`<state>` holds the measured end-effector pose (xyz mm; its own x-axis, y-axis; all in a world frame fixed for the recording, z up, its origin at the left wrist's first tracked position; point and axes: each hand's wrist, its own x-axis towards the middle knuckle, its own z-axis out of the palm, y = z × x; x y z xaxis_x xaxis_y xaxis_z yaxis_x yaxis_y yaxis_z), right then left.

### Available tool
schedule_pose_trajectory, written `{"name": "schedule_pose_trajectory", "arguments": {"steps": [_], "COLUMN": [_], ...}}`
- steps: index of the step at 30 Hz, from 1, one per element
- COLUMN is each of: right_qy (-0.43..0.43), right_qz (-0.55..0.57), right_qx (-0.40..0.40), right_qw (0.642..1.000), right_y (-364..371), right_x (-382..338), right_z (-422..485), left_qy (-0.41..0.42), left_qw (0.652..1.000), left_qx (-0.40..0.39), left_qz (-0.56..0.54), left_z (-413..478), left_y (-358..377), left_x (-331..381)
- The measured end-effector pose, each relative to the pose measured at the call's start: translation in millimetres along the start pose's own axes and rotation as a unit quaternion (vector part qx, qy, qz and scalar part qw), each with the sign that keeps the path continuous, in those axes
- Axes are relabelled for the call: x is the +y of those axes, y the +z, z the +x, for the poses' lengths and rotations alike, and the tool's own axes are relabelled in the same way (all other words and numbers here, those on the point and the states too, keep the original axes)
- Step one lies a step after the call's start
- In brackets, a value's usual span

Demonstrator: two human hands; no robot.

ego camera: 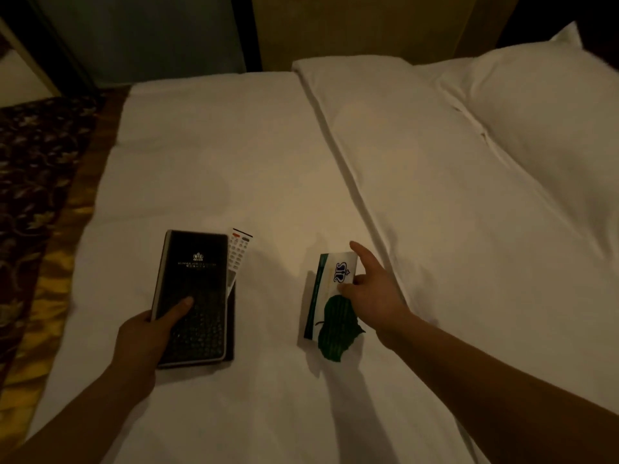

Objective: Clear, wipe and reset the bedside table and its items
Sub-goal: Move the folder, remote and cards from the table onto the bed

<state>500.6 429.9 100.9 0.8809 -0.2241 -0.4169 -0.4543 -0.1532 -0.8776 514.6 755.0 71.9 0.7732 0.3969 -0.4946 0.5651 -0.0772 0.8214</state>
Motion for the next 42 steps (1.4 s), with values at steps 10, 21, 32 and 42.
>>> {"name": "schedule_pose_trajectory", "arguments": {"steps": [10, 21, 32, 42], "right_qy": [-0.021, -0.024, 0.003, 0.011], "right_qz": [-0.082, -0.065, 0.004, 0.044], "right_qx": [-0.005, 0.088, 0.153, 0.222], "right_qw": [0.996, 0.994, 0.988, 0.974], "right_y": [25, -14, -122, -245], "right_x": [3, 17, 66, 119], "right_z": [42, 18, -66, -162], "left_qy": [0.03, 0.254, 0.342, 0.397], "left_qw": [0.996, 0.853, 0.851, 0.804], "left_qx": [0.06, 0.068, -0.112, -0.216], "left_qz": [0.062, 0.451, 0.381, 0.387], "left_z": [44, -3, -117, -251], "left_y": [17, 42, 143, 239], "left_x": [-1, -12, -17, -28]}}
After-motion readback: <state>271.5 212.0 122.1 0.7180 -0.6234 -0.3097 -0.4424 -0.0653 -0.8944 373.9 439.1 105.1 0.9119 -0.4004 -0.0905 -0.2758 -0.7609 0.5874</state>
